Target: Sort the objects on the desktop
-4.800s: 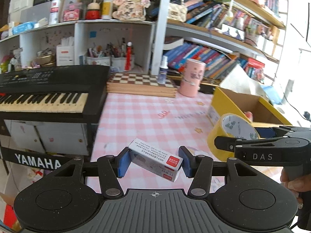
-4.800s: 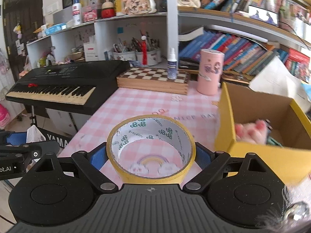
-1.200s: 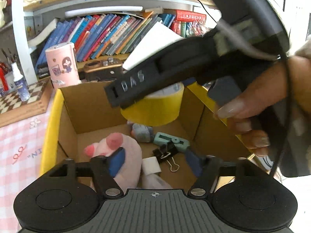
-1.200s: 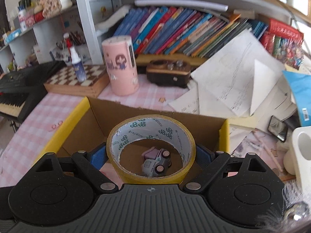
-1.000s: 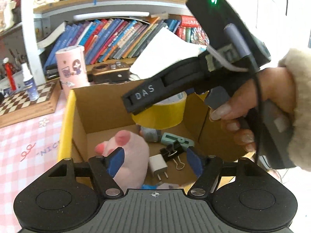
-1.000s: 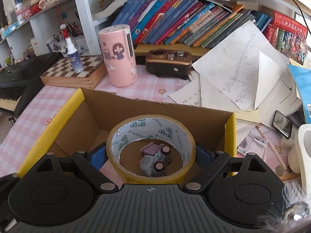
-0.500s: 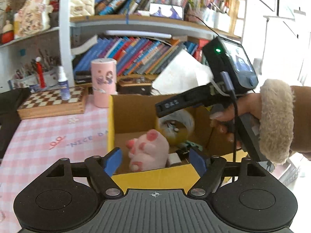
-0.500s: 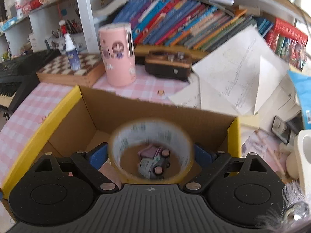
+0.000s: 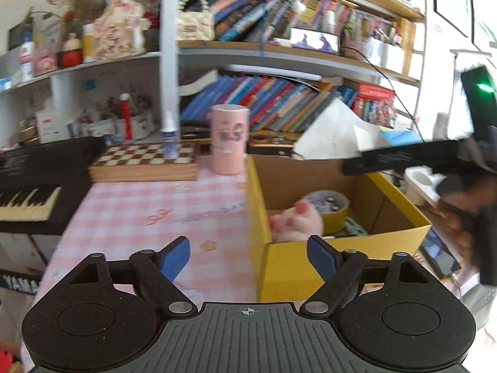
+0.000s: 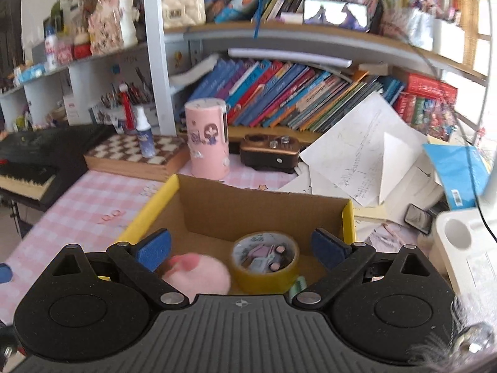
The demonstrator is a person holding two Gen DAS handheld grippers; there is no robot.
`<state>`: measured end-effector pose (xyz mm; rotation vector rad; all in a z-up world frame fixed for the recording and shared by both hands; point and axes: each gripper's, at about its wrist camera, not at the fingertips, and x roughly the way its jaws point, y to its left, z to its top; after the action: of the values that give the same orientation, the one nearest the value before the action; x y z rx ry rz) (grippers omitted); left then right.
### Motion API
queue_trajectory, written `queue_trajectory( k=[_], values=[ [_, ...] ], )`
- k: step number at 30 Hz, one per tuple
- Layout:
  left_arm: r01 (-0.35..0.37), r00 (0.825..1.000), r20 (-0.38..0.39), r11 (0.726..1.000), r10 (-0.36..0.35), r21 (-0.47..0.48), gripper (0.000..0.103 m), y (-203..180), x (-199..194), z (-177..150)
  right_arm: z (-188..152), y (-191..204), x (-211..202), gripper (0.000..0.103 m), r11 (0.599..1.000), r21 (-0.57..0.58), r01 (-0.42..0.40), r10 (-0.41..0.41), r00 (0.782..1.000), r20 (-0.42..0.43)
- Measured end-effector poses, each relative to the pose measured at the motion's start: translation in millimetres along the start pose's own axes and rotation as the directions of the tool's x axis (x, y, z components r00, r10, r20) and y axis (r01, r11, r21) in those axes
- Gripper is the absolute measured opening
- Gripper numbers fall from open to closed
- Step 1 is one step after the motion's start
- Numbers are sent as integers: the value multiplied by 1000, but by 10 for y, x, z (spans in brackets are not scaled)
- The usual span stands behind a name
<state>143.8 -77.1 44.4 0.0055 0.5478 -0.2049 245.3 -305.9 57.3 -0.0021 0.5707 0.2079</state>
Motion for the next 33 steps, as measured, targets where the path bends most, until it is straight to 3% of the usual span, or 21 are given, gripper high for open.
queue_trajectory(
  k=[12,23,33],
  values=[
    [-114,993,23,993,115,-23,96,435,-597,-360,-774,639,-908,97,992,90,84,-90,994,62],
    [-129,990,-59,992,130,7,98,538,-989,-807,-1540,1245,-1466,97,975,164,151,-154,988,9],
    [-113,987,-114,993,115,21,98,611,-1208,-1092,-1831,1643,-1652,97,982,116,152,-150,988,-25]
  ],
)
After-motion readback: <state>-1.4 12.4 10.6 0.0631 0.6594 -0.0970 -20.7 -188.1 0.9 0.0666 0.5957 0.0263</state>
